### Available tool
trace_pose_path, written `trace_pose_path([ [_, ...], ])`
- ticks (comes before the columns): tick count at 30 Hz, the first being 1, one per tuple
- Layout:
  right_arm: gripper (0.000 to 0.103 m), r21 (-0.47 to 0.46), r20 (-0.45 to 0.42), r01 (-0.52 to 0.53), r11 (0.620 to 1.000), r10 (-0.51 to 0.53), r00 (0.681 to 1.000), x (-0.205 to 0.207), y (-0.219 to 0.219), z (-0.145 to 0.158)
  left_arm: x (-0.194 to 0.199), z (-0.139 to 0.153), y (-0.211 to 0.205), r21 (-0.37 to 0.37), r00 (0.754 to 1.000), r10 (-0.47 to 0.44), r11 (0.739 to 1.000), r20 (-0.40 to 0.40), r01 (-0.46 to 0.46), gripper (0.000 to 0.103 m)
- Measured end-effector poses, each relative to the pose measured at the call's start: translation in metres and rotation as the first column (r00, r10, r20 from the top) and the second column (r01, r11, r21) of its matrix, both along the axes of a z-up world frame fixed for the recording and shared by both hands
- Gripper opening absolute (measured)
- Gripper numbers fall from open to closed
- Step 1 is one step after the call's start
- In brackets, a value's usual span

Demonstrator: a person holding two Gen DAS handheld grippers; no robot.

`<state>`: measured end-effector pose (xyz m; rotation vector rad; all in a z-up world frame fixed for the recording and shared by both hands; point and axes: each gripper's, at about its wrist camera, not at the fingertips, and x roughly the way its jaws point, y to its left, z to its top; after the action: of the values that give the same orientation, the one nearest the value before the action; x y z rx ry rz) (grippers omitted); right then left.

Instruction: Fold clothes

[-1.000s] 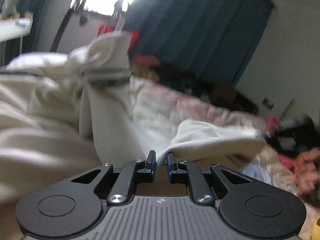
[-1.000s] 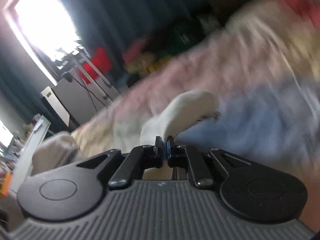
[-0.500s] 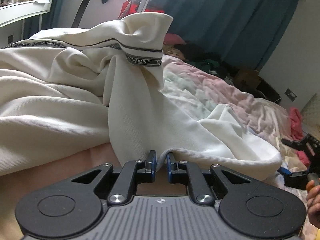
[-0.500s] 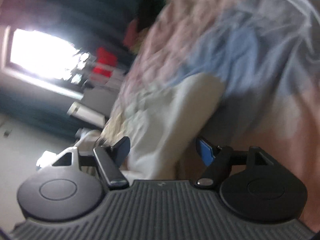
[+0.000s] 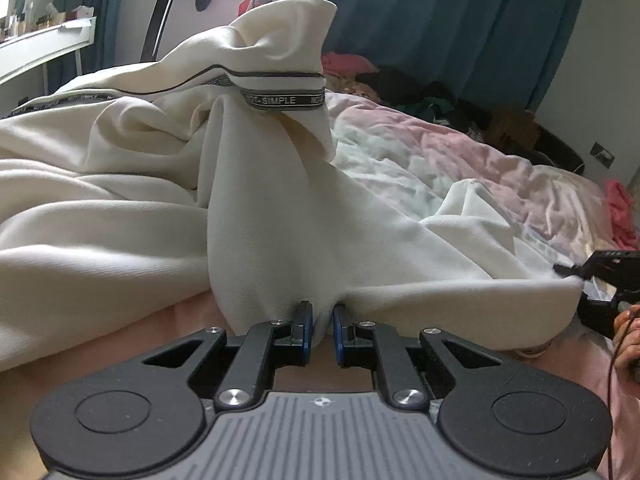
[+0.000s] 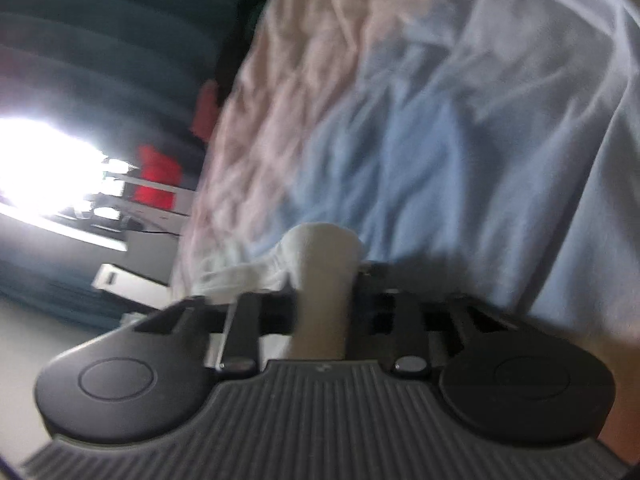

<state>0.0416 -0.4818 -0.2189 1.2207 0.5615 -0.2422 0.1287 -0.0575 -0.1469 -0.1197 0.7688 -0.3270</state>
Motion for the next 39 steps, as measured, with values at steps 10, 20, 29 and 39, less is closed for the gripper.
trace_pose_path([
  [10, 0.007, -0.185, 0.202, 0.097, 0.978, -0.059, 0.978, -0.016, -0.005, 0.062, -0.007, 0.013, -0.004, -0.086, 0.995, -0.083, 0.992, 0.049, 0.087, 0.042],
  [20, 0.008, -0.369, 0.209, 0.451, 0.813, -0.400, 0.892, -0.086, -0.054, 0.080, -0.010, 0.019, 0.062, -0.349, 0.988, 0.058, 0.931, -0.145, -0.105, 0.080],
  [29, 0.009, -0.078, -0.034, 0.509, 0.857, -0.512, 0.858, -0.104, -0.078, 0.015, -0.032, -0.038, 0.174, -0.571, 0.761, 0.304, 0.517, -0.573, -0.638, 0.075],
  [39, 0.008, -0.110, 0.032, 0.510, 0.853, -0.510, 0.860, -0.105, -0.073, 0.029, -0.051, -0.018, 0.250, -0.519, 0.544, 0.605, 0.239, -0.582, -0.821, 0.008],
])
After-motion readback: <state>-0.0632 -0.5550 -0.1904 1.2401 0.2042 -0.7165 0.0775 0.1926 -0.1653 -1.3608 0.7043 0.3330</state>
